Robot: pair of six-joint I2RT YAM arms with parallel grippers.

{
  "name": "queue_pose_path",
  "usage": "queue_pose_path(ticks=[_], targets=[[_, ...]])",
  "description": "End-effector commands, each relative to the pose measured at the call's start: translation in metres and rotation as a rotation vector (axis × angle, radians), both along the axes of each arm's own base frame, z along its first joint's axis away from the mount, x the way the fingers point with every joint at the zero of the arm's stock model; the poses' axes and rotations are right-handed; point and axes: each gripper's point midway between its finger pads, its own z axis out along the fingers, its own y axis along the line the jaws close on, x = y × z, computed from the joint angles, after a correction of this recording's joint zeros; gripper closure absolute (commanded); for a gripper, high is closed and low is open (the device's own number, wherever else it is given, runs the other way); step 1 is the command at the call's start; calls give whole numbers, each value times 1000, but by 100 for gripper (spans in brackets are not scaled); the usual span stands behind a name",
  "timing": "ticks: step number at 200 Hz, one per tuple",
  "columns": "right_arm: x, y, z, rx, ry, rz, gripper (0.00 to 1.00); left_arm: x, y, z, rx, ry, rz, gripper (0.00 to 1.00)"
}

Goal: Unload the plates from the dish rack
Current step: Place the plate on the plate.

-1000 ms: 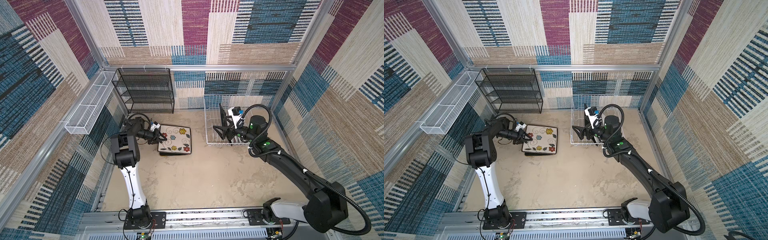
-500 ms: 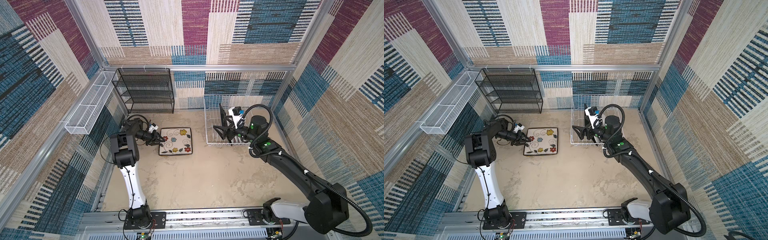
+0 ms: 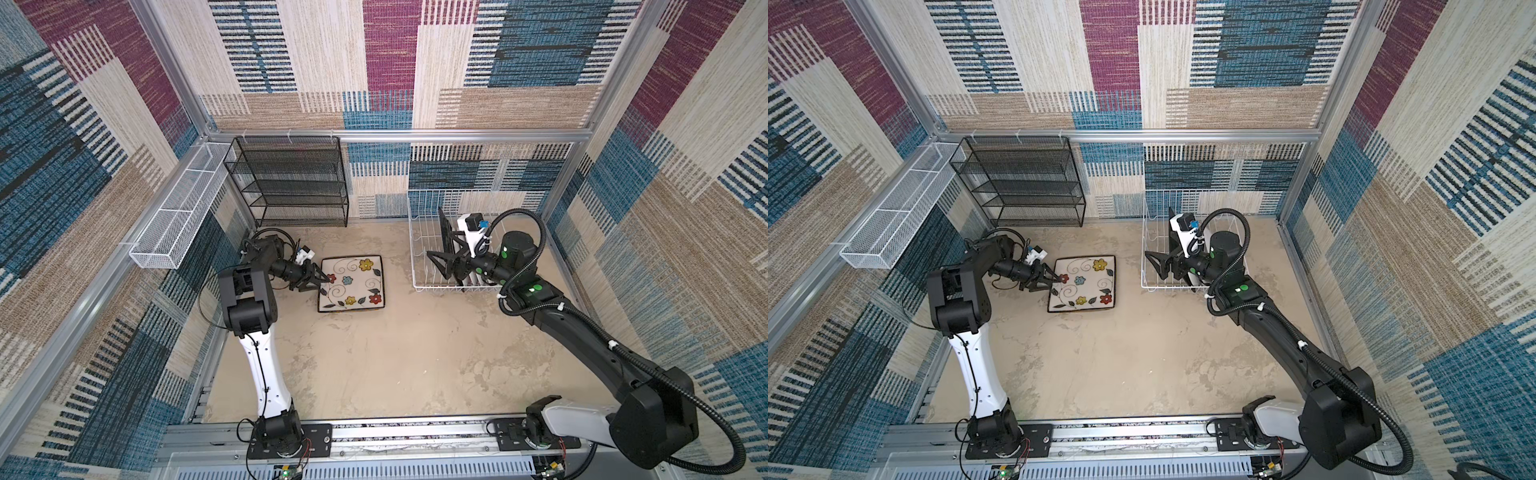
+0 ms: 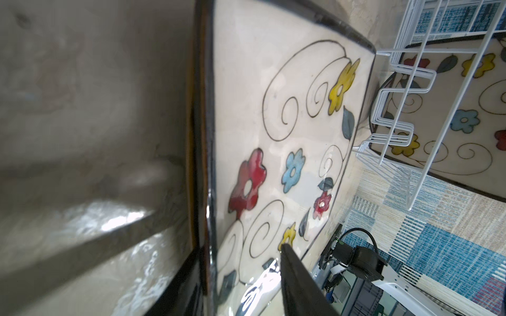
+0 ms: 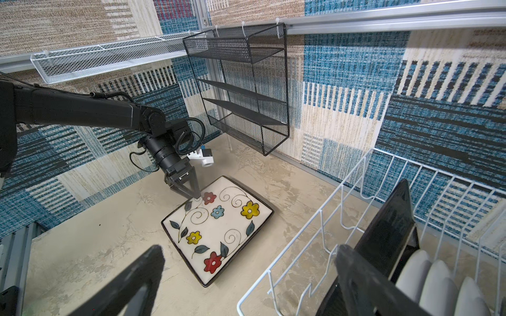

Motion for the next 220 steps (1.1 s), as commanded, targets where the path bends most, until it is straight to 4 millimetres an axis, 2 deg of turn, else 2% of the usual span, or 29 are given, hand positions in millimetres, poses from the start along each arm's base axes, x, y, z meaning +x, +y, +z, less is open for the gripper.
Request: queue_pose_path(ticks=[1,33,51,111,134,173,196,220], targets=[[2,-3,6,-1,-26,-24,0,0,6,8,47,-8,6,50],[5,-8,7,2,-20,-59,0,2,10,25,72,-39,22,47],[7,-11,9,3,-13,-84,0,5,8,42,68,-70,35,47],[20,-27,12,-5,14,-206,0,19,-4,132,46,-290,102,46],[25,-32,11,-8,35,-248,0,22,-18,167,50,-382,119,46],[30,-34,6,-4,94,-274,0,25,-54,220,45,-503,116,45],[29,-39,3,-10,113,-301,0,21,-75,240,77,-560,91,45],[24,-44,1,-7,120,-316,0,15,-99,252,113,-604,62,45]])
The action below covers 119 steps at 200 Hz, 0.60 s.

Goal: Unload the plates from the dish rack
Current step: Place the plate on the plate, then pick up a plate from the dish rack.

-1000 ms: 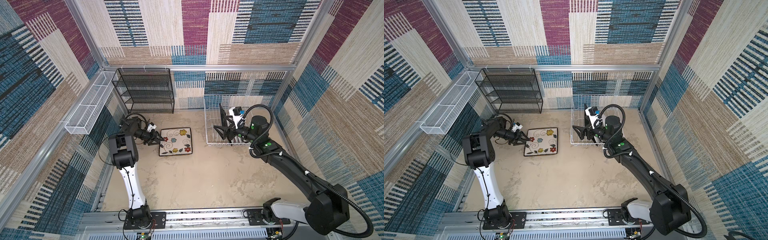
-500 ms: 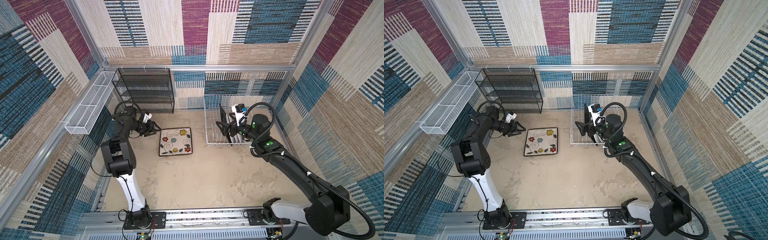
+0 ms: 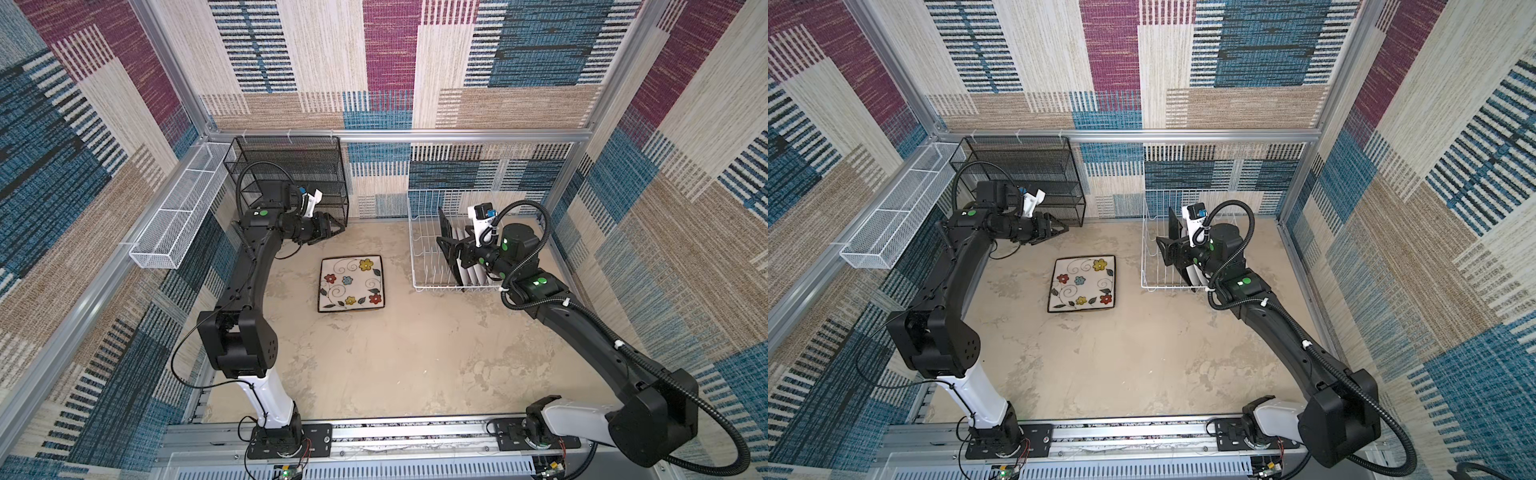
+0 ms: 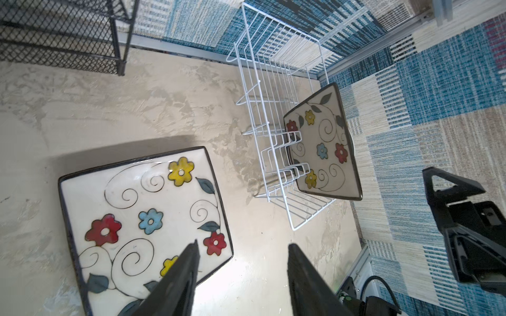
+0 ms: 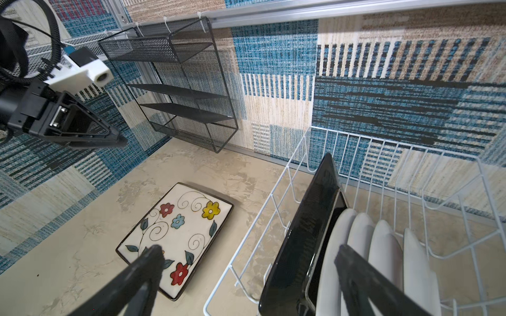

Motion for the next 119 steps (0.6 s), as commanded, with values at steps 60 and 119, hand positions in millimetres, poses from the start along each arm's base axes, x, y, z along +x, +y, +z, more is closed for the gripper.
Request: queue_pose_path(ticks=[60,119], targets=[[-15,-18,-22,-21,100,-74,0,-15,-88,20,48,-57,-46,44],[-29,-34,-45,-7,175,-114,0,-17,-161,2,11,-25,-109,42]])
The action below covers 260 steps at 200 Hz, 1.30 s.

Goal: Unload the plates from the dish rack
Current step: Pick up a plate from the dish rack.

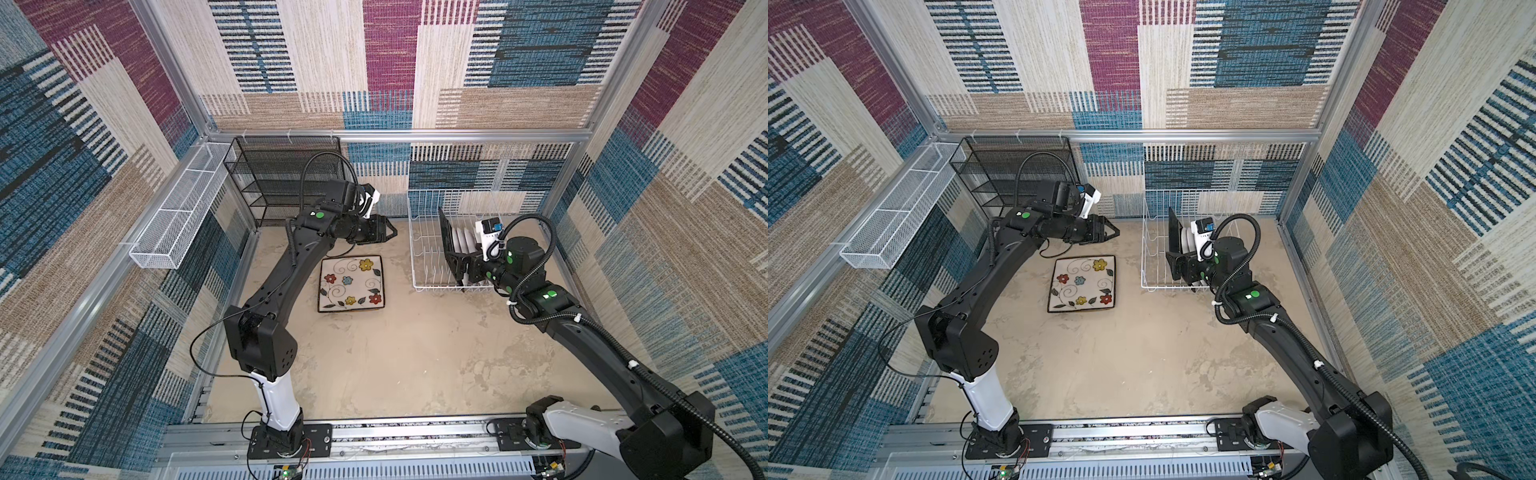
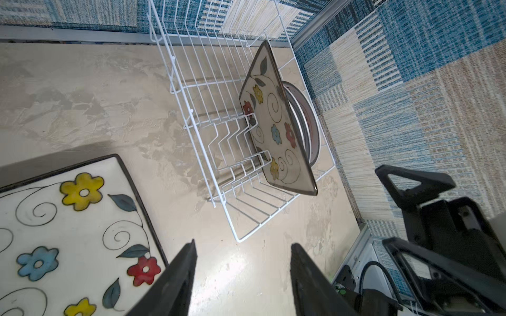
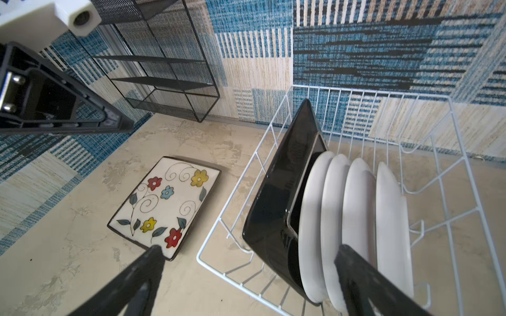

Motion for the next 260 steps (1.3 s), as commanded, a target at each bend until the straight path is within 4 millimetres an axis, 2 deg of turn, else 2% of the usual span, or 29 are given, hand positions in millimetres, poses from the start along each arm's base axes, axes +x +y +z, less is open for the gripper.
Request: queue_pose_path(ticks=[1,29,63,88,113,166,228,260], targets=[[-2,-9,-8,27,41,-34,0,6,-24,1,-39,-5,14,42],[-6,-21,-15,47,65,-65,0,5,-60,-11,-64,20,-32,41],[-7,-49,-15,78,57,-149,0,6,-102,-17,-92,32,-91,41],[-8,-58,-13,84,42,-181,0,9,-124,-28,-97,46,-111,41],[-9,-60,-13,86,36,-189,0,12,-141,-43,-95,74,-113,41],[-6,-62,-8,82,12,-188,0,19,-158,-74,-72,122,-81,44],[-3,-60,-6,89,4,-177,0,28,-164,-86,-78,151,-31,53],[-1,-59,-6,91,8,-174,0,28,-164,-93,-76,171,-15,63]])
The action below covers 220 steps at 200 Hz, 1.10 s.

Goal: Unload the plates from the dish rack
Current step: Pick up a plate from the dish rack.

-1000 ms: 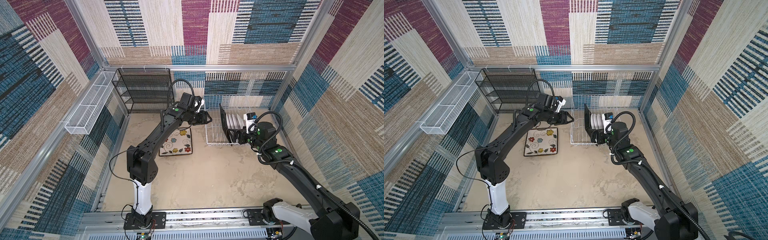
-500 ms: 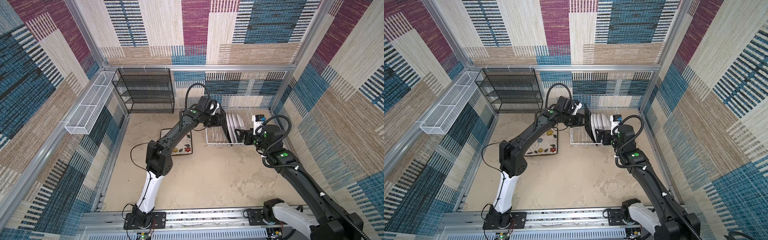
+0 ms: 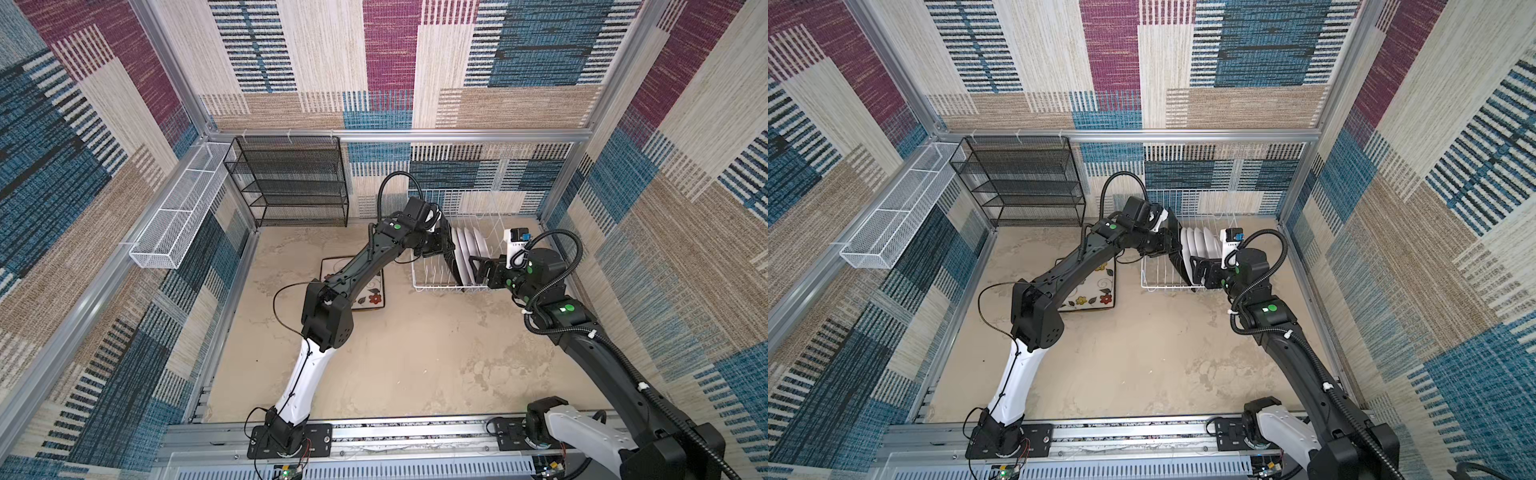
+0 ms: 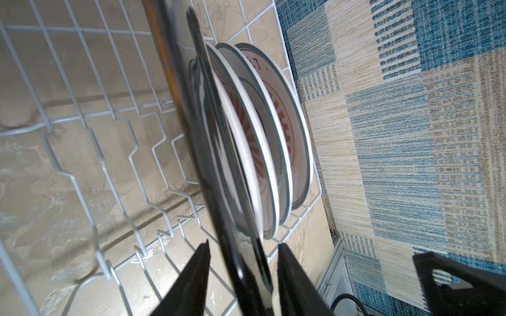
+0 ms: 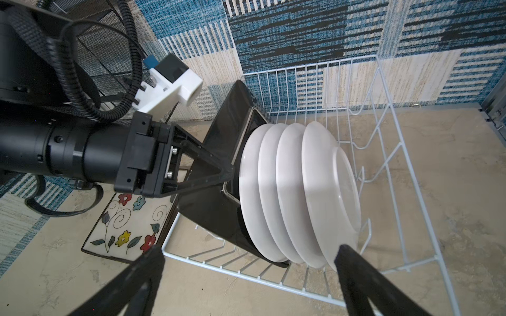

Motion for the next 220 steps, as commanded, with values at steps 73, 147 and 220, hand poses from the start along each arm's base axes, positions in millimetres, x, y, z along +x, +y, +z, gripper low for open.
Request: queue_pose_path(ticks=[73,147,220], targets=[[5,2,13,18,-50,5,0,4,8,3,-11,17,89,79],[6,2,14,18,-54,6,0,4,4,5,-64,51,109,98],[7,3,15,19,-60,8,0,4,1,27,-127,39,112,100]])
